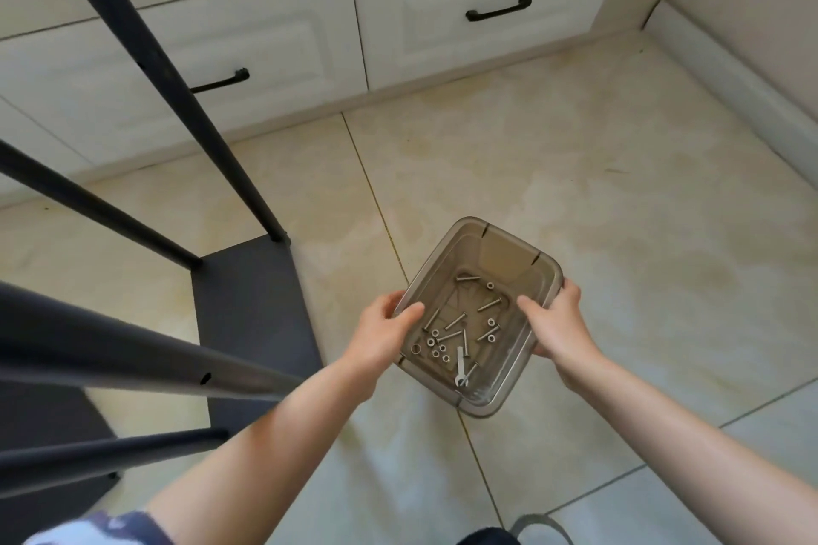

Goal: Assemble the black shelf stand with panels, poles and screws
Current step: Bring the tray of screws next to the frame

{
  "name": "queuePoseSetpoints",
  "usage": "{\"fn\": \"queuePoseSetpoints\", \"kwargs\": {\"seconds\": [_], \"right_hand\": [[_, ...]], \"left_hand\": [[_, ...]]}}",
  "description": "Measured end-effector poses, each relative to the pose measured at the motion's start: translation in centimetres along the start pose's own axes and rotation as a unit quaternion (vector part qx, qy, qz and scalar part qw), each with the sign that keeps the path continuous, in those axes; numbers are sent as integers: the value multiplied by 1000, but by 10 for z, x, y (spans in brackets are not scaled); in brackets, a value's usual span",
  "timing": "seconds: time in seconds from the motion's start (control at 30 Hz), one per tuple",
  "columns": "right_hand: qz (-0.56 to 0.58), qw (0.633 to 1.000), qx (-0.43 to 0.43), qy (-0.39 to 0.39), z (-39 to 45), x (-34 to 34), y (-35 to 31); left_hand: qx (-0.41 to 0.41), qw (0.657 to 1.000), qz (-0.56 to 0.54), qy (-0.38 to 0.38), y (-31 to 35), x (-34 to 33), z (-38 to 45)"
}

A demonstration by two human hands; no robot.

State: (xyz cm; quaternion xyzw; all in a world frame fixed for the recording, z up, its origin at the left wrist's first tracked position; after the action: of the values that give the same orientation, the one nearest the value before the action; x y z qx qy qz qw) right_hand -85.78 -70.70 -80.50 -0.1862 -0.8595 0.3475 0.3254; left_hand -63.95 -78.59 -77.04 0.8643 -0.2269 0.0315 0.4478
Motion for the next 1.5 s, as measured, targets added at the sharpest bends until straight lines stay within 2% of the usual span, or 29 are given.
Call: {"fn": "queuePoseSetpoints", "kwargs": {"seconds": [0.33,0.57,0.93,1.1,1.23,1.3,1.5], "right_hand": [[-34,999,13,35,10,-5,-19],[-29,999,15,23,-11,1,8],[-26,999,31,18,22,-8,26],[-57,998,22,21,-16,-1,-8],[-134,984,104,63,-44,5,-45],[-147,975,155,59,-56,1,-62],[-155,947,277,-53,-117,-18,-97]], "left_hand": [[3,1000,-5,15,-23,-13,-4],[-11,1000,-15,12,-40,-20,-17],[-11,1000,-12,-20,-23,-17,-15],[13,998,14,-55,-15,9,-31],[4,998,41,-48,-7,30,-37],[4,998,47,-46,-6,37,-42],[-6,998,60,-26,-14,67,-74]]}}
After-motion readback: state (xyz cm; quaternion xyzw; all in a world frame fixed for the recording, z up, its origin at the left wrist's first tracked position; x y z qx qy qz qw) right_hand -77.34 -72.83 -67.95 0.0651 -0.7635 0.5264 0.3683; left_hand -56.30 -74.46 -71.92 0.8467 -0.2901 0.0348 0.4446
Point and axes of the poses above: each hand's wrist, its own z-axis towards the middle knuckle, its own x-axis out of the back of the hand, y = z × x, the point moved 2 cm from there along z, towards the middle knuckle, and after that the axes turned 7 degrees about y, right-handed, at the moved point
